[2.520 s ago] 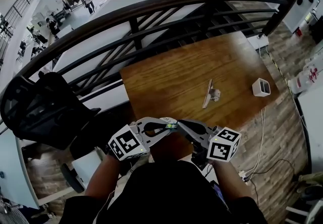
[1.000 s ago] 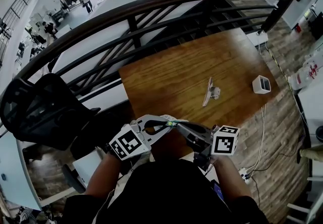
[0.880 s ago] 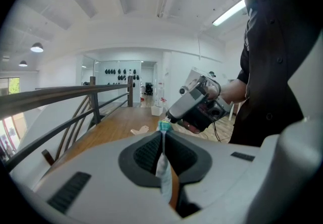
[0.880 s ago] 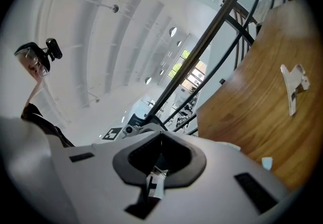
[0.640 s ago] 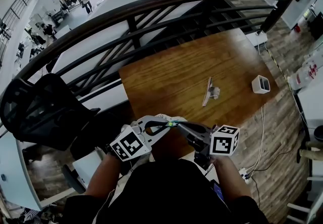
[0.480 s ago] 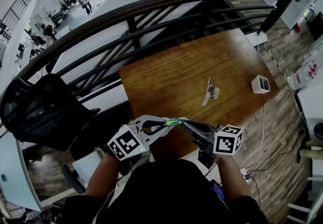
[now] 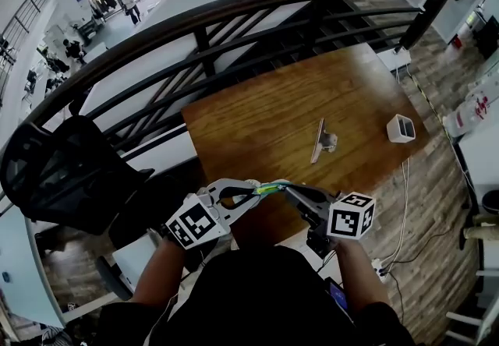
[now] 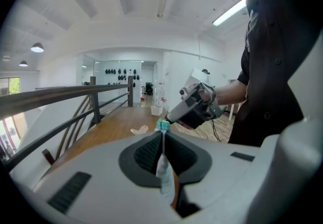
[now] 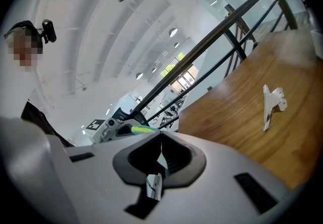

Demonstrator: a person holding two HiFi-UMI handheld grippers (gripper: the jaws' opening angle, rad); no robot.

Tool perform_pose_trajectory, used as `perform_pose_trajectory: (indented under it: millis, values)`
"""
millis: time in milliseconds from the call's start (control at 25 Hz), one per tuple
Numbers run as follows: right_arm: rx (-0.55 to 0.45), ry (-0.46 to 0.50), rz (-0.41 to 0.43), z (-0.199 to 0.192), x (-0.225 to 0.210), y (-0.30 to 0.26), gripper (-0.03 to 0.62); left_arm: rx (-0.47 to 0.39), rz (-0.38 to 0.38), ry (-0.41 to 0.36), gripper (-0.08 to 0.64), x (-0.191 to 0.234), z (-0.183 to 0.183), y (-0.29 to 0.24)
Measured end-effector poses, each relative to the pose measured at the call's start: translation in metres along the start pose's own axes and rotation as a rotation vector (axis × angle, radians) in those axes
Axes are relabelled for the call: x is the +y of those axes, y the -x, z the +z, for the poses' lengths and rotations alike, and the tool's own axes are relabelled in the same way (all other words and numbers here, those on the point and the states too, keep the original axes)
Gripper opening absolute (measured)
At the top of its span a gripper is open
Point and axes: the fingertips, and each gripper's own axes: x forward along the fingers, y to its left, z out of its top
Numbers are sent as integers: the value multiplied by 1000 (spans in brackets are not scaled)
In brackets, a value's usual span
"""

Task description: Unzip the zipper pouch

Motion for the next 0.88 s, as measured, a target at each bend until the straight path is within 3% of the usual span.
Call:
perform_pose_trajectory:
  millis: [880]
  values:
    - [9,82,-145,-5,-23,14,3,-2,22,10,18,3,-5,3]
